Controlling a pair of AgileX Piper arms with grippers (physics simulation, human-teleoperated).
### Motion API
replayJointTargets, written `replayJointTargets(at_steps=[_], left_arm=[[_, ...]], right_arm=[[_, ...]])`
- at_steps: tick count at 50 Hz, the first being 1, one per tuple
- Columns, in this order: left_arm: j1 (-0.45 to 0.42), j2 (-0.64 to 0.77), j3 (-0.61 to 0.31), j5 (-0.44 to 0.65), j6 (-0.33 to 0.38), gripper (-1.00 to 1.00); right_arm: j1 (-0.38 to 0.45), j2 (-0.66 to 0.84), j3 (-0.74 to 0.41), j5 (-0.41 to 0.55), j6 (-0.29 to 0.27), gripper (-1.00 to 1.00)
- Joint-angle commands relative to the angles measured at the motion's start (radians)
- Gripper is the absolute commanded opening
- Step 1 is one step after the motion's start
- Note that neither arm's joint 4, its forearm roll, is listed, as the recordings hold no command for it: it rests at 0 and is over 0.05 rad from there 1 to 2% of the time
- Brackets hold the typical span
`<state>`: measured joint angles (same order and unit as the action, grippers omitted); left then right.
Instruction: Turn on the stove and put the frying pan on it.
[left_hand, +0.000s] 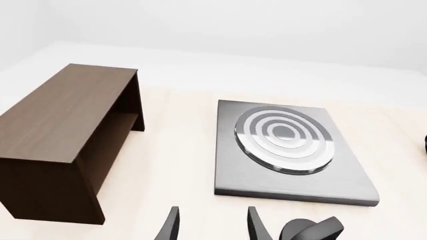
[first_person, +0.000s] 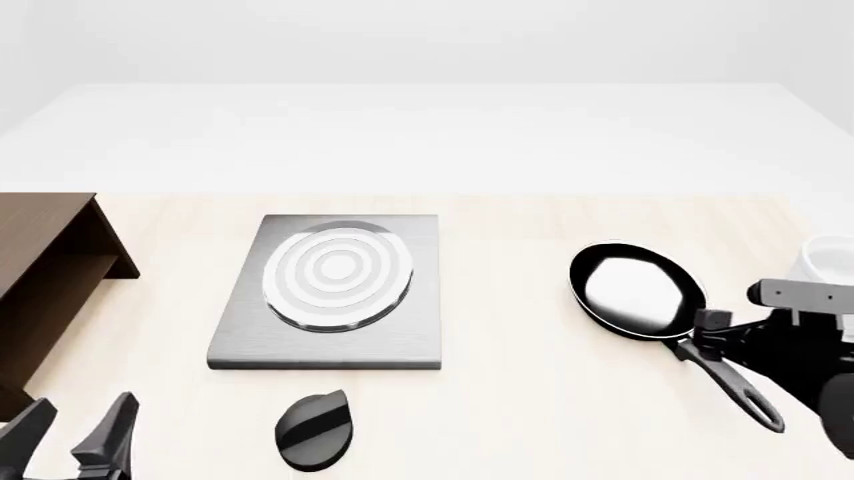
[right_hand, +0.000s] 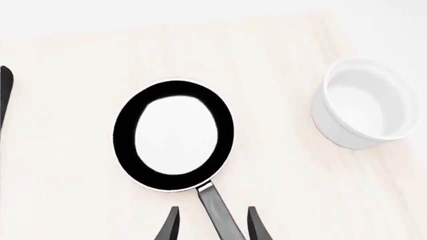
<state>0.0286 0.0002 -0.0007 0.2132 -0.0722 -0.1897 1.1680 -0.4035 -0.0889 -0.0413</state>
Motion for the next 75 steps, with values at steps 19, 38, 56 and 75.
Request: replayJointTargets(at_steps=[19, 38, 56, 75], left_arm=[[0.001, 0.000, 0.000, 0.004, 0.003, 1.00], [0.004, 0.000, 0.000, 0.003, 0.007, 1.00], [0.004, 0.000, 0.000, 0.002, 0.006, 1.00], [0.005, 0.000, 0.000, 0.000, 0.009, 1.00]], right_arm=[[-0.035, 0.252, -0.006, -0.163, -0.033, 1.00], [-0.039, 0.337, 0.024, -0.244, -0.033, 1.00], [-0.033, 0.386, 0.038, -0.284, -0.040, 1.00], [-0.020, 0.476, 0.035, -0.346, -0.036, 1.00]])
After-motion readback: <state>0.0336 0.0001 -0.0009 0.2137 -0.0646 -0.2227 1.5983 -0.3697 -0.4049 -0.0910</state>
